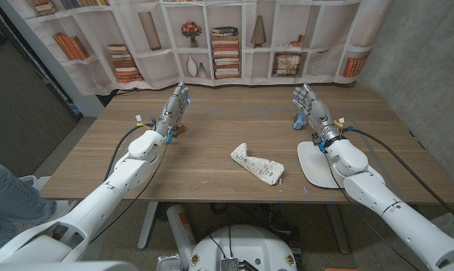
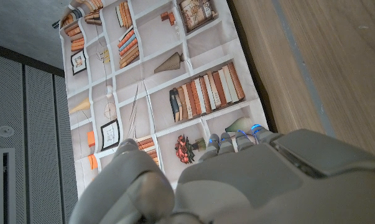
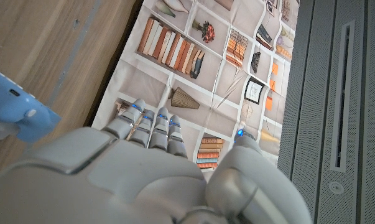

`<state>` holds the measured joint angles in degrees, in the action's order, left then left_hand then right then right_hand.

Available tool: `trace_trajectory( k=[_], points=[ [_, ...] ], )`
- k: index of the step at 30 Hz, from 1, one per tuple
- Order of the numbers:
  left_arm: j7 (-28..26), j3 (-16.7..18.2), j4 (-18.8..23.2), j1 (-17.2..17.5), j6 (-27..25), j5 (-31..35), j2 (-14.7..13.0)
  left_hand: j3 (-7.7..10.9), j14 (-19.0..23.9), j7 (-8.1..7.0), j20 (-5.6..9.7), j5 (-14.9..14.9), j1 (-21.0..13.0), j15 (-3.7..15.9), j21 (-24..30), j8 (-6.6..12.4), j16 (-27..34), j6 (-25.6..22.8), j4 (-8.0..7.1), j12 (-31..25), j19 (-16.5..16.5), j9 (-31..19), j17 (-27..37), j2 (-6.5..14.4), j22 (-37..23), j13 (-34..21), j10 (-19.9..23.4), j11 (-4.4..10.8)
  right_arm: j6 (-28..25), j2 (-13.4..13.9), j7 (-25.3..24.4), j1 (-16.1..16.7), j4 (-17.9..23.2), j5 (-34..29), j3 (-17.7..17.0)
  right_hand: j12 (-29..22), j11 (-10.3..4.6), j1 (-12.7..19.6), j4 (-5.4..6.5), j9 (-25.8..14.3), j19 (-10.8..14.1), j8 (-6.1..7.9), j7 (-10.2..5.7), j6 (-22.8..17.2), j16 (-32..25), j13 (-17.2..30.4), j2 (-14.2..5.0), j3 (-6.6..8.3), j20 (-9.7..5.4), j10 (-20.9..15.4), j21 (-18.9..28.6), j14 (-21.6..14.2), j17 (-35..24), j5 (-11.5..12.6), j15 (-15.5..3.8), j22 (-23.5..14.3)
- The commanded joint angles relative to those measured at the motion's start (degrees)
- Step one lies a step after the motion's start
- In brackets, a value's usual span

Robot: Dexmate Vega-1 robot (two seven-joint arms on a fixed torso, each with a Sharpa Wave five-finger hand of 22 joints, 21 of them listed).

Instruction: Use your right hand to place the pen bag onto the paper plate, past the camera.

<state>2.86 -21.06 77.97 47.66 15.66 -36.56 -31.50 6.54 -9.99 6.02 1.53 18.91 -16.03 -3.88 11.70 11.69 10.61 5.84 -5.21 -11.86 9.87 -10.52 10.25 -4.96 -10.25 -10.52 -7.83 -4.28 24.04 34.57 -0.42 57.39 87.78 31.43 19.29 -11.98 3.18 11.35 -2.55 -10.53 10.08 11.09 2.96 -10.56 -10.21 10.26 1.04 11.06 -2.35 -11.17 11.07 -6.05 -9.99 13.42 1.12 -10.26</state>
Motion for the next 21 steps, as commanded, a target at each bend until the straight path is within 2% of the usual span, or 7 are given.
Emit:
trace_trajectory(
  k=[1, 12, 21],
  points=[
    [0.1, -0.4, -0.1, 0.0, -0.3, 0.3, -0.1, -0.14, -1.9, 0.24, -0.45, 0.3, -0.5, -0.34, -0.2, -0.11, 0.2, -0.3, 0.11, 0.1, 3.1, -0.3, 0.2, 0.1, -0.1, -0.2, -0.2, 0.02, 1.2, 0.4, -0.9, 1.2, 1.8, -2.1, 0.0, -0.1, -0.39, 0.6, -0.42, -0.1, 0.3, 0.38, -0.1, -0.6, -0.4, 0.2, -0.08, 0.02, -0.95, -0.1, 0.3, -0.2, -0.3, 0.4, -0.26, -0.2],
    [-0.6, -0.5, 1.2, 0.1, -0.8, 0.9, -0.5, -0.22, -1.8, 0.27, -0.58, 0.3, -0.6, -0.3, -0.2, -0.06, 0.2, -0.5, 0.13, 0.1, 3.1, -0.3, 0.2, 0.2, -0.1, -0.2, -0.2, 0.09, 2.0, 1.2, -2.7, 2.1, 3.3, -4.9, -0.3, -0.1, -0.5, 0.8, -0.55, -0.1, 0.2, 0.38, -0.28, -0.7, -0.3, 0.2, -0.19, 0.06, -0.96, -0.1, 0.3, 0.0, -0.3, 0.5, -0.41, -0.2],
    [-1.1, -0.4, 2.5, 0.8, -1.5, 1.0, -1.2, -0.28, -1.8, 0.24, -0.67, 0.3, -0.6, -0.23, -0.2, -0.07, 0.2, -0.5, 0.14, 0.1, 3.1, -0.3, 0.2, 0.3, -0.2, -0.2, -0.2, 0.12, 3.0, 1.7, -1.6, 2.9, 3.6, -4.9, -0.3, -0.1, -0.6, 0.9, -0.66, -0.1, 0.2, 0.32, -0.34, -0.7, -0.3, 0.2, -0.21, 0.05, -0.93, -0.1, 0.3, 0.0, -0.3, 0.6, -0.47, -0.2]
  ],
)
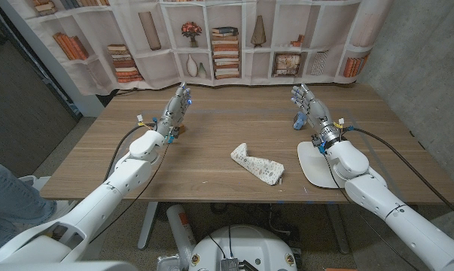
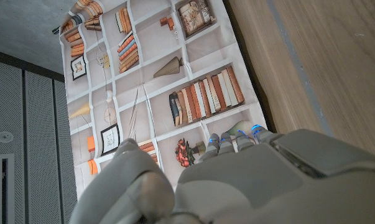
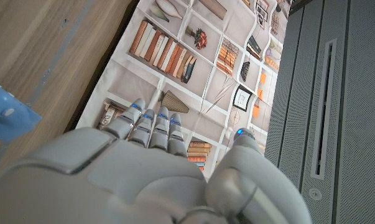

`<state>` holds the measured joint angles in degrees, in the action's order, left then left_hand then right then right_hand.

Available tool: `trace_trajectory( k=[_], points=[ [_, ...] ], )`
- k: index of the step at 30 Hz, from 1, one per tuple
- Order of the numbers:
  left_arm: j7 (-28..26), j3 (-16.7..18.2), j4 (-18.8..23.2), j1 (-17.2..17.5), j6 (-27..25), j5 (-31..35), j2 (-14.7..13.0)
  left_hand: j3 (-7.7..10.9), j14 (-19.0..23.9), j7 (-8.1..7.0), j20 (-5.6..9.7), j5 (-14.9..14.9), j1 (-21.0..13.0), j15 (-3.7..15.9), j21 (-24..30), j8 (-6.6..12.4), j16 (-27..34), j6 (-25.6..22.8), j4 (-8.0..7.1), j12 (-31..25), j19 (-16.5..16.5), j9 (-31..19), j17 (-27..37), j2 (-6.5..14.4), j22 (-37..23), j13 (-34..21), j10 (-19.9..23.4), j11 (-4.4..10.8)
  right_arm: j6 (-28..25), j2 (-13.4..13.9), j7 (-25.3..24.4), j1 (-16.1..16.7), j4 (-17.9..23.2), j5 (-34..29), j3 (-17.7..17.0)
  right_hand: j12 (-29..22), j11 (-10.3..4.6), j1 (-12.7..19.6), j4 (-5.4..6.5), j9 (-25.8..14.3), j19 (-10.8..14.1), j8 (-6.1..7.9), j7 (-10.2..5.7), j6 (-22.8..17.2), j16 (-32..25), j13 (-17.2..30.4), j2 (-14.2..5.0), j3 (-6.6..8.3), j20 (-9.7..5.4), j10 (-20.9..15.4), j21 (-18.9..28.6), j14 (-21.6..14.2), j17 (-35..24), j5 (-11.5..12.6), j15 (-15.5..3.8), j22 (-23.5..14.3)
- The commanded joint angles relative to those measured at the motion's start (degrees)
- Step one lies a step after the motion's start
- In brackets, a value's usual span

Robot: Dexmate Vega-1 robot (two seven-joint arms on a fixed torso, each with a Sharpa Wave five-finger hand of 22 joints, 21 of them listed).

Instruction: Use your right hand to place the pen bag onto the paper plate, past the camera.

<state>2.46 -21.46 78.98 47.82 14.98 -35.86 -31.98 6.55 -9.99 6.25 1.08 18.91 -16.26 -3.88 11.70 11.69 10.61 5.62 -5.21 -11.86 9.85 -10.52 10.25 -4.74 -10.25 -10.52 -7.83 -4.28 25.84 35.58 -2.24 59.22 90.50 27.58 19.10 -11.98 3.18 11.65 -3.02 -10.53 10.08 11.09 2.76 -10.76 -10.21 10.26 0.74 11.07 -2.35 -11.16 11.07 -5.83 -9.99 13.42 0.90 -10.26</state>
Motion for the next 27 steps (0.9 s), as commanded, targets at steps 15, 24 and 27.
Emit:
trace_trajectory(
  k=[15, 24, 27],
  points=[
    [-1.2, 0.1, 2.9, 1.6, -1.0, 0.5, -1.2, -0.39, -1.9, 0.0, -0.2, 0.3, -0.6, -0.29, -0.3, -0.19, 0.1, 0.0, 0.19, 0.2, 3.3, -0.3, 0.2, 0.2, -0.2, -0.2, -0.4, 0.08, 2.2, 1.8, -0.7, 2.2, 2.9, -4.6, -0.2, -0.1, -0.73, 0.8, -0.37, -0.2, 0.7, 0.21, -0.23, -0.4, -0.5, 0.2, 0.11, -0.04, -1.14, -0.4, 0.4, -0.9, -0.3, 0.7, -0.42, -0.2],
    [-0.5, 0.3, 2.1, 1.9, 0.2, 0.1, -0.9, -0.46, -2.0, 0.01, -0.34, 0.3, -0.7, -0.33, -0.3, -0.22, 0.1, 0.0, 0.21, 0.2, 3.4, -0.3, 0.2, 0.3, -0.2, -0.2, -0.4, 0.1, 2.6, 2.5, -1.9, 3.1, 4.4, -7.6, -0.3, -0.1, -0.68, 0.9, -0.46, -0.2, 0.7, 0.19, -0.34, -0.4, -0.5, 0.2, 0.12, -0.07, -1.12, -0.4, 0.4, -1.0, -0.3, 0.7, -0.52, -0.2],
    [-0.3, 0.3, 1.8, 1.9, 0.8, 0.3, -0.8, -0.48, -2.0, 0.02, -0.39, 0.3, -0.7, -0.3, -0.3, -0.21, 0.1, 0.0, 0.22, 0.2, 3.5, -0.3, 0.2, 0.3, -0.2, -0.2, -0.3, 0.13, 2.9, 2.4, -1.8, 3.3, 4.5, -7.7, -0.3, -0.1, -0.76, 0.9, -0.49, -0.2, 0.7, 0.2, -0.32, -0.5, -0.5, 0.2, 0.12, -0.09, -1.11, -0.4, 0.4, -1.1, -0.3, 0.7, -0.55, -0.2]
  ],
)
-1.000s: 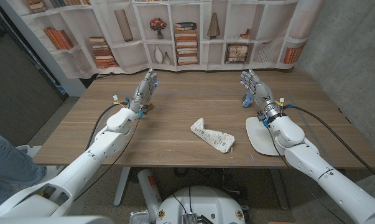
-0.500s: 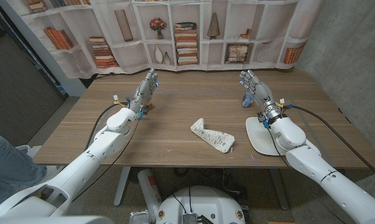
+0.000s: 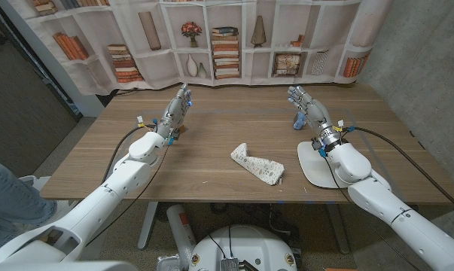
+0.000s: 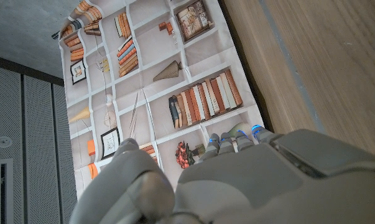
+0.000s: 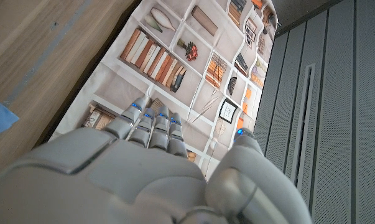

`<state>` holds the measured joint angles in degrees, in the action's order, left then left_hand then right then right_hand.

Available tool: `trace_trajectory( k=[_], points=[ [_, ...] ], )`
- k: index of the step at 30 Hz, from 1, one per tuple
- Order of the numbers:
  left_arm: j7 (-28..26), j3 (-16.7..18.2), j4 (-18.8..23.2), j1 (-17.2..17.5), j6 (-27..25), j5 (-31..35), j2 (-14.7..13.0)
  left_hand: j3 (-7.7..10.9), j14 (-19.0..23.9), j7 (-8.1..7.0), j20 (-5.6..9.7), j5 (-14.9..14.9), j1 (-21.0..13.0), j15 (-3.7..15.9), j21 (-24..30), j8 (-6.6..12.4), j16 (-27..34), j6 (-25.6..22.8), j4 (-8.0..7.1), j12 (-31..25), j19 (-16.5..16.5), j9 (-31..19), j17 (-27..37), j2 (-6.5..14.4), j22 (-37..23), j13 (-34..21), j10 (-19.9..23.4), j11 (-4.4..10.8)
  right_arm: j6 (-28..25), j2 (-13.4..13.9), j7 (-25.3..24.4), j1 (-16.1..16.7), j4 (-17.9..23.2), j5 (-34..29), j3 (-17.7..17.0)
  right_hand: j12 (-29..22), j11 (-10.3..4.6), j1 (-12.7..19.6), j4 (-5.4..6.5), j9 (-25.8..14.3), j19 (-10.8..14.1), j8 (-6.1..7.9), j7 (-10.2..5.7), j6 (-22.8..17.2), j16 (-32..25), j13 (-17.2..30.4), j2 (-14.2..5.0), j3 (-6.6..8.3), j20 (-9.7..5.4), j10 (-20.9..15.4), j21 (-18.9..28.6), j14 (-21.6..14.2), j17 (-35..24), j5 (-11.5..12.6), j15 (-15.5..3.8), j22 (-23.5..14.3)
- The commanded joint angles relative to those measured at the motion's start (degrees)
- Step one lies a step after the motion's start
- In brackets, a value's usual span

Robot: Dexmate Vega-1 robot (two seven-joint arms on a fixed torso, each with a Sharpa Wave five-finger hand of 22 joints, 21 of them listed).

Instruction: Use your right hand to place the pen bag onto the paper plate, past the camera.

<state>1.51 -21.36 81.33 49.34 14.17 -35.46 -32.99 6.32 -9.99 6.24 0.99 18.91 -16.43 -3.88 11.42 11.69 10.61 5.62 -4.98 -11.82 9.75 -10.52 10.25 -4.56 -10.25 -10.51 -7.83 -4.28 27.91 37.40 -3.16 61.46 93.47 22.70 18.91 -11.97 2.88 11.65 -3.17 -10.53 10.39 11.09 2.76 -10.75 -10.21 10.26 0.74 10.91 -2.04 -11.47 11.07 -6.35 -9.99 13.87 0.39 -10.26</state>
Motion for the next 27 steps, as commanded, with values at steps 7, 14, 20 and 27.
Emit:
trace_trajectory(
  k=[7, 14, 20, 27],
  points=[
    [0.8, 0.1, -0.4, 0.4, 2.0, 0.1, 0.2, -0.34, -1.8, 0.0, -0.25, 0.3, -0.7, -0.31, 0.0, -0.06, 0.2, -0.4, 0.01, 0.1, 3.5, -0.3, 0.2, 0.2, -0.2, -0.2, -0.2, 0.23, 0.9, 0.9, -1.1, 1.4, 2.1, -4.0, 0.0, -0.1, -0.54, 0.9, -0.39, -0.2, 0.4, 0.19, -0.35, -0.5, -0.5, 0.2, 0.16, 0.03, -1.41, -0.2, 0.4, -0.6, -0.3, 0.3, -0.17, -0.1],
    [0.7, 0.1, -0.2, 0.6, 2.0, 0.1, 0.3, -0.4, -1.8, -0.01, -0.39, 0.3, -0.8, -0.29, 0.0, -0.01, 0.2, -0.6, 0.03, 0.1, 3.5, -0.3, 0.2, 0.2, -0.2, -0.2, -0.1, 0.25, 0.9, 1.3, -1.4, 1.8, 2.9, -5.3, 0.0, -0.1, -0.55, 1.0, -0.47, -0.2, 0.5, 0.17, -0.42, -0.5, -0.5, 0.2, 0.17, 0.0, -1.41, -0.3, 0.4, -0.7, -0.3, 0.4, -0.19, -0.1],
    [0.6, 0.2, 0.0, 0.8, 2.4, 0.1, 0.3, -0.5, -1.3, -0.09, -0.21, 0.3, -0.9, 0.08, 0.3, 0.11, 0.3, -1.0, 0.07, -0.1, 2.8, -0.3, 0.2, 0.3, -0.2, -0.2, 0.4, 0.31, 1.1, 1.8, -2.7, 2.9, 4.3, -7.8, -0.4, -0.2, -0.65, 1.1, -0.56, -0.2, 0.5, 0.17, -0.54, -0.5, -0.6, 0.2, 0.15, 0.02, -1.42, -0.5, 0.4, -0.8, -0.3, 0.4, -0.34, -0.1],
    [0.7, 0.1, 0.0, 0.9, 2.2, 0.0, 0.3, -0.56, -1.2, -0.09, -0.43, 0.3, -1.0, 0.01, 0.2, 0.1, 0.3, -1.1, 0.11, -0.1, 2.8, -0.3, 0.2, 0.4, -0.1, -0.2, 0.4, 0.3, 0.9, 2.2, -3.3, 3.6, 5.1, -9.3, -0.6, -0.2, -0.77, 1.4, -0.76, -0.2, 0.5, 0.22, -0.54, -0.7, -0.6, 0.2, 0.14, 0.07, -1.35, -0.6, 0.4, -1.0, -0.3, 0.5, -0.45, -0.1]
  ],
)
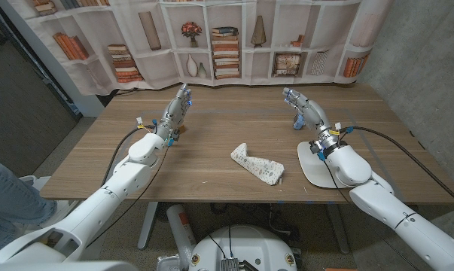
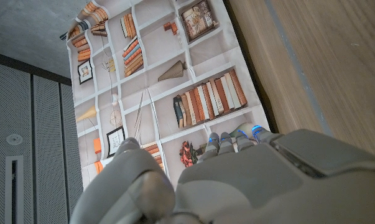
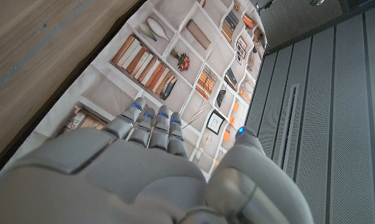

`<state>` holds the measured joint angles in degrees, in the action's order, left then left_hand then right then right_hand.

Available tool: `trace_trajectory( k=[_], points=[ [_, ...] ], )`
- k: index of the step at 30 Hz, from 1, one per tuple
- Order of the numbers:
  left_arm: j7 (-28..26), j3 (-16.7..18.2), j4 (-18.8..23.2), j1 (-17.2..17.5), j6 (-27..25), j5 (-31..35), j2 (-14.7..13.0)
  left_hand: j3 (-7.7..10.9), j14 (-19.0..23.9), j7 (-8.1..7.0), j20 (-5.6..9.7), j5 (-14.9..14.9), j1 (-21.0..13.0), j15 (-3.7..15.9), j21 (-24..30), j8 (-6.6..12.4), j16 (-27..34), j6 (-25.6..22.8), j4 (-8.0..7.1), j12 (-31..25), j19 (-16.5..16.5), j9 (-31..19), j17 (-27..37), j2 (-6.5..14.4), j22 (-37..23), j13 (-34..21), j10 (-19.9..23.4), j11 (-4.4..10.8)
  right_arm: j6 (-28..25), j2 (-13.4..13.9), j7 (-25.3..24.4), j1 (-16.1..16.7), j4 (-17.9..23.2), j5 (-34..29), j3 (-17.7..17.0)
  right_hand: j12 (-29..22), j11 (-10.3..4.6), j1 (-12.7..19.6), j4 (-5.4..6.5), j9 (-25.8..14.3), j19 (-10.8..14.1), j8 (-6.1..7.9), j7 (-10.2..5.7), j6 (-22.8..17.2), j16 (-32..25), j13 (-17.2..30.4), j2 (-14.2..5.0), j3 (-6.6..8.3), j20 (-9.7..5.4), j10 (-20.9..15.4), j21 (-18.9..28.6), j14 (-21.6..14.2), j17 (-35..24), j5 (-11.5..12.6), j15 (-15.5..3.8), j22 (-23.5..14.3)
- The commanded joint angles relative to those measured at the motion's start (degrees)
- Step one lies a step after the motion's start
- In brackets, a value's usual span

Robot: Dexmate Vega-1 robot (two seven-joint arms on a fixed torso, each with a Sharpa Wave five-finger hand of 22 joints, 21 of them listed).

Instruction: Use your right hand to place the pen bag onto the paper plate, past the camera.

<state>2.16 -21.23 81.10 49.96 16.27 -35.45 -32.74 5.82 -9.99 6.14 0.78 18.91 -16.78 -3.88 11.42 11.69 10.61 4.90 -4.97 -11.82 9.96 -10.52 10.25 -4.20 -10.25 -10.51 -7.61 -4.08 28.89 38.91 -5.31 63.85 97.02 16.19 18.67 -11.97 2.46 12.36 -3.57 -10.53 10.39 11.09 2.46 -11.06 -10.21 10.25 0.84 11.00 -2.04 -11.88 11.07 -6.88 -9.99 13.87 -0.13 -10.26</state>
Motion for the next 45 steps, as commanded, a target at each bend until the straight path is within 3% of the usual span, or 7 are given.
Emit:
trace_trajectory(
  k=[1, 33, 45],
  points=[
    [0.0, 0.0, 0.2, 0.3, 0.1, 0.0, 0.0, -0.08, -1.2, 0.01, -0.27, 0.3, -0.7, -0.03, 0.2, 0.09, 0.3, -0.4, 0.12, -0.1, 2.6, -0.3, 0.2, 0.0, -0.1, -0.2, 0.2, 0.05, -0.2, 0.7, -1.2, 1.3, 1.6, -3.0, -0.4, -0.2, -0.4, 0.7, -0.39, -0.2, 0.5, 0.23, -0.25, -0.4, -0.6, 0.2, 0.03, -0.01, -1.33, -0.1, 0.4, -0.5, -0.3, 0.5, 0.06, -0.1],
    [-0.6, 0.1, 2.1, 1.0, -0.9, 0.6, -1.1, -0.29, -1.4, -0.14, -0.87, 0.3, -1.2, -0.02, 0.1, -0.17, 0.1, 0.1, 0.26, 0.1, 2.9, -0.3, 0.1, 0.3, -0.1, -0.2, -0.1, 0.17, 0.5, 1.3, -5.1, 4.2, 4.3, -11.0, -1.2, -0.4, -0.6, 1.7, -1.07, -0.2, 0.6, 0.38, -0.54, -1.0, -0.6, 0.2, -0.01, 0.11, -1.15, -0.9, 0.3, -1.1, -0.3, 0.8, 0.13, -0.1],
    [-0.9, -0.3, 2.5, 1.4, -0.9, 1.0, -1.0, -0.32, -1.6, -0.11, -1.21, 0.3, -1.4, -0.12, 0.0, -0.18, 0.1, 0.1, 0.33, 0.1, 3.0, -0.3, 0.1, 0.4, -0.1, -0.2, -0.2, 0.21, 0.9, 2.0, -4.1, 4.8, 4.7, -11.5, -1.1, -0.4, -0.83, 2.0, -1.26, -0.2, 0.8, 0.49, -0.72, -1.4, -0.6, 0.2, -0.08, 0.17, -1.19, -1.2, 0.4, -1.4, -0.3, 0.9, 0.0, -0.1]
  ],
)
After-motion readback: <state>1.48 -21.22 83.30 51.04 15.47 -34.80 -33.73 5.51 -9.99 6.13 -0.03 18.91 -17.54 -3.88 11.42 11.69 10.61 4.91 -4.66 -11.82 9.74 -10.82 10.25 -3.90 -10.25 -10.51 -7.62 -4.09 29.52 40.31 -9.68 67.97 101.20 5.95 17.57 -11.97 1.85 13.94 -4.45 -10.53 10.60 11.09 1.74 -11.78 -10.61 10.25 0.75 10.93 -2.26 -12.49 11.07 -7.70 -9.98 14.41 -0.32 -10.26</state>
